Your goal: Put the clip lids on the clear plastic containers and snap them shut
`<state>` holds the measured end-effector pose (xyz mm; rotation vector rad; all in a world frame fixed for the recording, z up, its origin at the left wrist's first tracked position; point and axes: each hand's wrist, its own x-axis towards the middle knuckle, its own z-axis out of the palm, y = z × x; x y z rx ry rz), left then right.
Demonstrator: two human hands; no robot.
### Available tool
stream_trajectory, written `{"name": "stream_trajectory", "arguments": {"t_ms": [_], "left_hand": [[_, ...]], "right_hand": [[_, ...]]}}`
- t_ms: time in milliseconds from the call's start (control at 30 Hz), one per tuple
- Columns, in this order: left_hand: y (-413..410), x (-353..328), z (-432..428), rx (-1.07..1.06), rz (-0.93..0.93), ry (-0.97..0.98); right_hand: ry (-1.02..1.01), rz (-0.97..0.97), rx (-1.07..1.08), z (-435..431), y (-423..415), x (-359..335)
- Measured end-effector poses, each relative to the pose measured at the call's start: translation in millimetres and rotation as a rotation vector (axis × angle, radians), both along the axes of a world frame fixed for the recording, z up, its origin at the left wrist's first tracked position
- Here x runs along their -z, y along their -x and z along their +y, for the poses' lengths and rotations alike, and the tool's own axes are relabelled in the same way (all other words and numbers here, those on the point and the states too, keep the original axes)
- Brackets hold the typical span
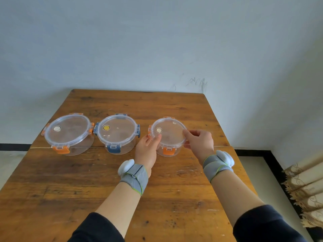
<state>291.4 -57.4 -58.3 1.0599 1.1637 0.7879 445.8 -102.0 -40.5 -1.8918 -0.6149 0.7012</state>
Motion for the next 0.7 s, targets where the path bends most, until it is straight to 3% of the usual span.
{"name": "stream_trajectory", "arguments": {"t_ms": [367, 600, 700], "left_hand": [[2, 10, 2, -0.158, 0.000, -0.065], [14, -10, -5, -0.004, 0.297, -0.244], [27, -13, -14, 0.069, 0.436, -0.253]], "right_hand": [[0.001, -0.017, -0.014, 10, 13, 0], [0.167, -0.205, -0.128, -4, 13, -21], [0.144, -0.209, -0.131, -23, 14, -33]]}}
